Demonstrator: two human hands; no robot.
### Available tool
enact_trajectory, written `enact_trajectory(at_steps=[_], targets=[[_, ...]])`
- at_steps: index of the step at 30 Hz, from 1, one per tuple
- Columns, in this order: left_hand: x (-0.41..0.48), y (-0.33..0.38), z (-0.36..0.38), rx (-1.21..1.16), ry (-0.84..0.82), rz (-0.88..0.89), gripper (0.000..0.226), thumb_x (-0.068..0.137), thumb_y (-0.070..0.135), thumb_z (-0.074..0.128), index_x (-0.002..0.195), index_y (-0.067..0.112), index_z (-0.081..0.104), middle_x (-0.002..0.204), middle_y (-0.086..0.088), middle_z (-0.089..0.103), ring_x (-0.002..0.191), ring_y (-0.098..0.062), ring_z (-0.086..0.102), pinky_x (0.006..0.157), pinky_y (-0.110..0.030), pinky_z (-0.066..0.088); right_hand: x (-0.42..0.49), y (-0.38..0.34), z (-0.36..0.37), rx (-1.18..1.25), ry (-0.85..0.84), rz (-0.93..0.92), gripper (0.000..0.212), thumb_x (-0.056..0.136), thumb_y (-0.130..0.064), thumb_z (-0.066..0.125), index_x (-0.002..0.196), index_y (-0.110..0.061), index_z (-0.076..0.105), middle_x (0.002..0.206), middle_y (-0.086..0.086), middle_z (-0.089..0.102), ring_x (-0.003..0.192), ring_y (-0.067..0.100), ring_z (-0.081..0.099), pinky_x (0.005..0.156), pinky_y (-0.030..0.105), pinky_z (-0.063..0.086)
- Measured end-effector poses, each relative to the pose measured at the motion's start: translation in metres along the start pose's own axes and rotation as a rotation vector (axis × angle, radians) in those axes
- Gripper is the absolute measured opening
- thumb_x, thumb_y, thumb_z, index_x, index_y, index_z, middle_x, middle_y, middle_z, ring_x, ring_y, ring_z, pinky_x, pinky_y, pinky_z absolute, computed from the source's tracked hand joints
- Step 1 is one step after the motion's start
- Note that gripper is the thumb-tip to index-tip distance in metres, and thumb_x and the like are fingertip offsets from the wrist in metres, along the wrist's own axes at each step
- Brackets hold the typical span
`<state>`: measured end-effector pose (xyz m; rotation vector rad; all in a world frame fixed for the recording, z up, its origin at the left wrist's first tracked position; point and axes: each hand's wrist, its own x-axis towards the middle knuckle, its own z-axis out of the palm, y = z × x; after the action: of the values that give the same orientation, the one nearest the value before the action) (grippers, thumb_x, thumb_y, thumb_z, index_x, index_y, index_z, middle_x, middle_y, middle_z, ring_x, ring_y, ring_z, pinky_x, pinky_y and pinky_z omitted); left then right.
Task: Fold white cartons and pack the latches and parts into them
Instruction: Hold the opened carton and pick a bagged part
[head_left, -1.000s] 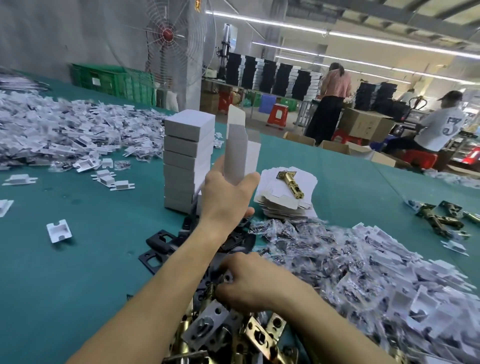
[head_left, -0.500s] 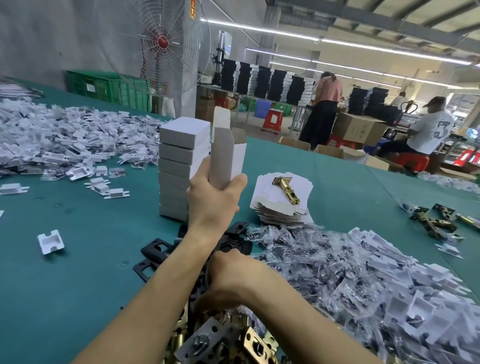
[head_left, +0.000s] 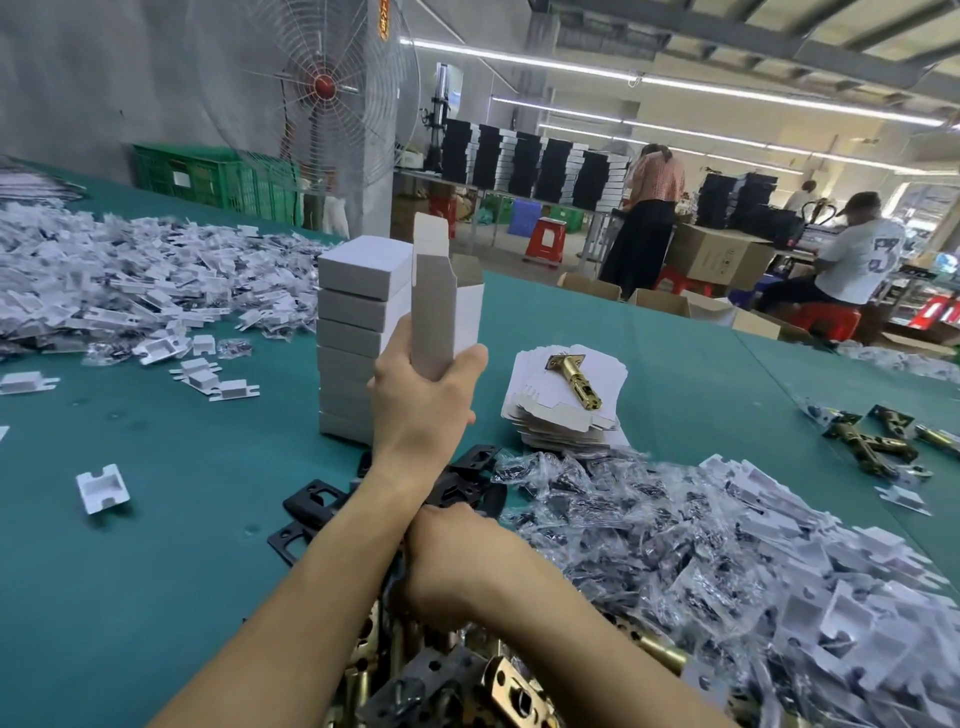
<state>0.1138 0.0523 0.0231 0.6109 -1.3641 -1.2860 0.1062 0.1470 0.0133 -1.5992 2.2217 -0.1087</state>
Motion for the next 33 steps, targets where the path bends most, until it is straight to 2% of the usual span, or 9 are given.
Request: enact_trajectory(at_steps=[5, 9, 11, 14, 17, 23, 26, 28, 33], targets=[[0.002, 0.005, -0.001, -0.048, 0.027, 0.021, 0.02, 0.077, 0.028, 0.073, 0.092, 0.037, 0.063, 0.078, 0.015, 0.068, 0.065, 0.002, 0.062, 0.051, -0.035, 0.06, -0.012, 0.021, -0.012, 0.425, 0.114, 0.093, 0.019, 0.089, -0.026, 0.065, 0.103, -0.016, 0.057, 0.103, 0.011, 0.067, 0.084, 0.024, 0.068, 0.072, 0.036, 0.055], [-0.001, 0.007, 0.0, -0.036, 0.044, 0.088, 0.025, 0.081, 0.026, 0.075, 0.095, 0.042, 0.061, 0.079, 0.019, 0.068, 0.065, 0.003, 0.062, 0.049, -0.029, 0.058, -0.022, 0.063, -0.036, 0.982, 0.382, 0.14, 0.014, 0.093, -0.017, 0.067, 0.1, -0.016, 0.055, 0.089, 0.009, 0.071, 0.054, 0.003, 0.06, 0.046, 0.015, 0.041], [-0.002, 0.004, 0.0, -0.022, 0.004, 0.068, 0.025, 0.08, 0.028, 0.076, 0.097, 0.04, 0.062, 0.083, 0.015, 0.069, 0.068, -0.001, 0.065, 0.05, -0.029, 0.058, -0.029, 0.084, -0.047, 1.098, 0.576, 0.099, 0.015, 0.092, -0.013, 0.066, 0.101, -0.019, 0.055, 0.088, 0.011, 0.073, 0.059, 0.006, 0.064, 0.05, 0.016, 0.044], [-0.003, 0.001, 0.001, 0.029, -0.26, -0.111, 0.035, 0.082, 0.023, 0.078, 0.113, 0.028, 0.063, 0.1, 0.005, 0.069, 0.084, -0.017, 0.069, 0.056, -0.034, 0.06, -0.042, 0.109, -0.062, 1.001, 0.944, -0.039, 0.02, 0.091, -0.013, 0.066, 0.1, -0.027, 0.057, 0.083, 0.001, 0.074, 0.076, 0.012, 0.072, 0.064, 0.026, 0.055], [-0.012, -0.004, 0.002, 0.141, -0.634, -0.261, 0.038, 0.072, 0.024, 0.08, 0.104, 0.024, 0.06, 0.101, -0.006, 0.065, 0.073, -0.02, 0.07, 0.055, -0.033, 0.059, -0.055, 0.12, -0.081, 0.957, 1.134, -0.24, 0.025, 0.088, -0.011, 0.066, 0.104, -0.029, 0.059, 0.085, -0.001, 0.073, 0.085, 0.015, 0.071, 0.075, 0.031, 0.059], [-0.015, -0.01, -0.001, 0.022, -0.897, -0.35, 0.055, 0.06, 0.03, 0.082, 0.11, 0.012, 0.067, 0.093, -0.009, 0.067, 0.082, -0.029, 0.068, 0.063, -0.046, 0.059, -0.061, 0.118, -0.111, 0.695, 1.096, -0.437, 0.033, 0.084, -0.001, 0.07, 0.113, -0.017, 0.063, 0.095, 0.001, 0.071, 0.087, 0.012, 0.071, 0.079, 0.028, 0.059], [-0.016, -0.01, -0.002, -0.016, -0.953, -0.335, 0.043, 0.062, 0.029, 0.082, 0.103, 0.02, 0.071, 0.09, -0.003, 0.068, 0.082, -0.025, 0.068, 0.063, -0.043, 0.058, -0.057, 0.11, -0.114, 0.578, 1.044, -0.449, 0.036, 0.082, 0.001, 0.074, 0.108, -0.022, 0.067, 0.1, 0.0, 0.07, 0.084, 0.013, 0.072, 0.079, 0.035, 0.06], [-0.018, -0.011, -0.001, -0.012, -0.954, -0.327, 0.037, 0.059, 0.03, 0.082, 0.095, 0.027, 0.074, 0.086, 0.002, 0.069, 0.08, -0.02, 0.069, 0.064, -0.04, 0.058, -0.056, 0.105, -0.114, 0.567, 0.999, -0.461, 0.036, 0.08, -0.001, 0.077, 0.104, -0.027, 0.069, 0.101, 0.002, 0.07, 0.08, 0.018, 0.073, 0.077, 0.04, 0.06], [-0.017, -0.011, -0.002, -0.016, -0.871, -0.29, 0.043, 0.064, 0.017, 0.083, 0.105, 0.017, 0.071, 0.089, -0.002, 0.071, 0.085, -0.02, 0.069, 0.068, -0.036, 0.058, -0.048, 0.101, -0.113, 0.57, 0.937, -0.378, 0.026, 0.075, -0.01, 0.083, 0.095, -0.023, 0.074, 0.09, 0.007, 0.067, 0.072, 0.027, 0.071, 0.072, 0.047, 0.06]])
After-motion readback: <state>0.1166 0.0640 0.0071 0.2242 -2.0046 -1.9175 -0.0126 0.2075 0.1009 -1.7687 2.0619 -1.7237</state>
